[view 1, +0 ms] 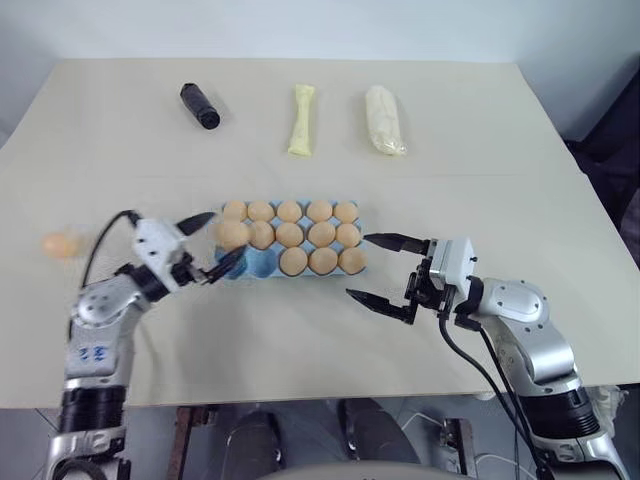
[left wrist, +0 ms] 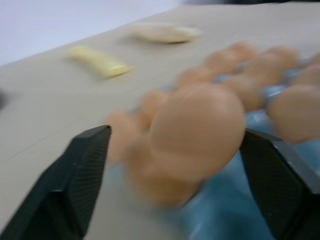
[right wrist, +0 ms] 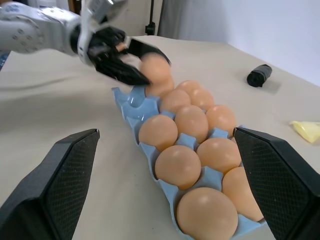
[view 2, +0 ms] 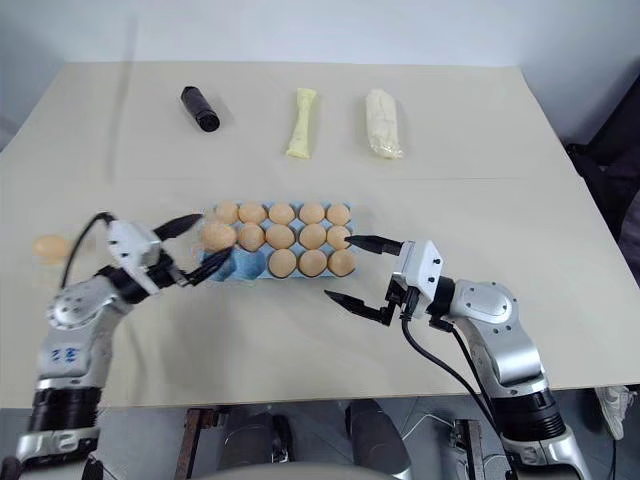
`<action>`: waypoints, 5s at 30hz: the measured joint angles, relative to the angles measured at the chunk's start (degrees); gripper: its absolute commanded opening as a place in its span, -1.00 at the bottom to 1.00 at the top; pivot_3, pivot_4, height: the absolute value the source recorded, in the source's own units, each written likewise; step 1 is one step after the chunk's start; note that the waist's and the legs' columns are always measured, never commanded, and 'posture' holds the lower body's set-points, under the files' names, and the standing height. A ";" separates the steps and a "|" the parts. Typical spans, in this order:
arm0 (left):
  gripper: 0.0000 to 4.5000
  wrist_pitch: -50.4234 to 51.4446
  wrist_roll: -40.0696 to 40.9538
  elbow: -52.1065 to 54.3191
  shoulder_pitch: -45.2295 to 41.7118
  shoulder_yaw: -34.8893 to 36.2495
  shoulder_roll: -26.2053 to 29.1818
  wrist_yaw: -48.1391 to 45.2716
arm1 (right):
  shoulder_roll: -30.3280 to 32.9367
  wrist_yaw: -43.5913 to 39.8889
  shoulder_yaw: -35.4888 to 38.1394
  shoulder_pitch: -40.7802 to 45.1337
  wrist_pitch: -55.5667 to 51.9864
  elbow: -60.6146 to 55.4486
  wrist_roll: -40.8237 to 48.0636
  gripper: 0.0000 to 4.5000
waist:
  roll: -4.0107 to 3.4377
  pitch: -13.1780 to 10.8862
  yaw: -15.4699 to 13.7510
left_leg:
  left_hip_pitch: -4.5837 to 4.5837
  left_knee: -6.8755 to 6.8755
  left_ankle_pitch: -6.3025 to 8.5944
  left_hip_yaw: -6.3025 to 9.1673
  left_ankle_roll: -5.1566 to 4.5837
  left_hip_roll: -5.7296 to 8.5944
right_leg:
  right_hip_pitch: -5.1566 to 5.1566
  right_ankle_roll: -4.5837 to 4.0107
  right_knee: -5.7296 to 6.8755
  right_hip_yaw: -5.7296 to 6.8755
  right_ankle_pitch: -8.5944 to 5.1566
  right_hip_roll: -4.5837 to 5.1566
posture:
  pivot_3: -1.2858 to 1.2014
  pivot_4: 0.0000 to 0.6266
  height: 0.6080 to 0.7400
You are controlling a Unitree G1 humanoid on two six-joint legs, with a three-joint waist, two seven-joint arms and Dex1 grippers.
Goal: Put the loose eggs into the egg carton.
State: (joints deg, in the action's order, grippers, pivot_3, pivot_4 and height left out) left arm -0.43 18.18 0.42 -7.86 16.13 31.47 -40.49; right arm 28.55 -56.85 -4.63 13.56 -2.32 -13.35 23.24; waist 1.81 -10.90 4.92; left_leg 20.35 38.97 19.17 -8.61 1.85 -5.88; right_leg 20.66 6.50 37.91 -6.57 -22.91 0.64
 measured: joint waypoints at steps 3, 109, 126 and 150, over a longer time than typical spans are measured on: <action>0.99 -0.17 -0.01 1.95 6.45 5.79 -0.90 4.38 | -0.39 -1.07 -0.43 1.44 0.03 0.75 0.16 1.00 | 0.00 0.00 -0.08 | 0.00 0.01 0.01 0.01 -0.02 0.01 | -0.03 0.00 -0.03 0.02 0.00 0.06 | 0.03 -0.52 1.00; 0.87 -0.43 1.78 -5.14 -11.25 -13.18 -0.35 -15.41 | -1.36 1.06 -1.25 -0.04 -0.09 0.28 -0.34 1.00 | 0.10 0.01 -0.08 | 0.16 0.08 -0.17 -0.11 0.13 0.00 | 0.35 -0.09 0.38 0.02 0.05 -0.04 | 0.03 -0.52 1.00; 0.94 4.48 5.15 11.53 12.11 13.05 -3.35 7.23 | -1.64 -2.27 -1.75 1.58 -0.03 2.24 0.28 1.00 | 0.10 0.01 -0.06 | 0.15 -0.10 -0.14 0.05 0.09 -0.02 | 0.17 -0.09 0.05 0.07 0.05 0.06 | 0.03 -0.52 1.00; 0.94 8.50 3.02 -9.19 0.72 22.66 -2.16 32.88 | -3.20 -5.43 -2.32 4.26 -0.02 4.61 0.21 1.00 | 0.20 0.03 -0.30 | -0.01 -0.03 -0.11 0.05 0.06 0.04 | -0.08 -0.15 -0.09 0.32 0.11 0.01 | 0.03 -0.52 1.00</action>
State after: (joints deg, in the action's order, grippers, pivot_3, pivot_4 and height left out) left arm 8.07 21.20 -8.77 -7.14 38.80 29.31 -7.61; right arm 25.35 -62.28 -6.95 17.81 -2.33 -8.73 23.45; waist 2.01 -10.86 4.62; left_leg 20.34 38.93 19.06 -8.56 1.90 -5.84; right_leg 20.58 6.34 37.82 -6.25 -22.80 0.65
